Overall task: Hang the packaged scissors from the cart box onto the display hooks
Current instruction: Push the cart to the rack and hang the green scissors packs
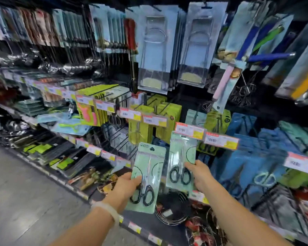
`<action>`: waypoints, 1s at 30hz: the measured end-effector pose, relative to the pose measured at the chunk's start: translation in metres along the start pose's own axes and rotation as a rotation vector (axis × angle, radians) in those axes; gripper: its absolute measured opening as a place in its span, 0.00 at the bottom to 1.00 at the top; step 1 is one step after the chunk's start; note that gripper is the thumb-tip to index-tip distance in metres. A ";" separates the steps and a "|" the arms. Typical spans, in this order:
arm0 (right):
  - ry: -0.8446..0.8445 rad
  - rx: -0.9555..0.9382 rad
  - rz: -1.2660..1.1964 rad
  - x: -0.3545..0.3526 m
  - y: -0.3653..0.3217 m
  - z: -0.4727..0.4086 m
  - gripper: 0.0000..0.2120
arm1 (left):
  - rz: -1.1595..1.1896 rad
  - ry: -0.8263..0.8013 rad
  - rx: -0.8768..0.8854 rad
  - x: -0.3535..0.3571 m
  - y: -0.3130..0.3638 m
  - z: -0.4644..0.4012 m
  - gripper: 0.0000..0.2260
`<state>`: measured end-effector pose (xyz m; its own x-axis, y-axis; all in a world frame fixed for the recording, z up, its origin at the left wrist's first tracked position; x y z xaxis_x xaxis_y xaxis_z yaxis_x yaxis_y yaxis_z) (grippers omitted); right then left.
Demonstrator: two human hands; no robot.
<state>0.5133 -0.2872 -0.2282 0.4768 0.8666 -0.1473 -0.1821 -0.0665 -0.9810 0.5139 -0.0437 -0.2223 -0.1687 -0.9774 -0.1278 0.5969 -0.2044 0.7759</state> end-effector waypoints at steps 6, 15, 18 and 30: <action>0.179 -0.010 -0.088 0.006 -0.006 -0.026 0.12 | -0.123 -0.093 0.011 0.010 0.029 -0.041 0.05; 0.259 0.100 -0.150 0.006 0.003 -0.057 0.29 | -0.299 -0.244 -0.015 0.018 0.058 -0.085 0.16; 0.259 0.115 -0.130 0.005 -0.003 -0.068 0.26 | -0.310 -0.262 -0.010 0.023 0.060 -0.091 0.13; -0.060 0.170 -0.143 0.019 -0.005 -0.014 0.15 | -0.296 -0.323 0.043 0.051 0.066 -0.099 0.03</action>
<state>0.5357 -0.2772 -0.2279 0.4569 0.8895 0.0047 -0.2610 0.1391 -0.9553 0.6223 -0.1128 -0.2389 -0.5684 -0.8081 -0.1542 0.4540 -0.4644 0.7604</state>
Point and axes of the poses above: each hand's wrist, its own z-axis away from the middle knuckle, its own x-axis out of the palm, y = z × x, the point moved 1 cm from there along -z, towards the middle knuckle, and after that the axes turned 13 degrees about -x, right-handed, at the moved point
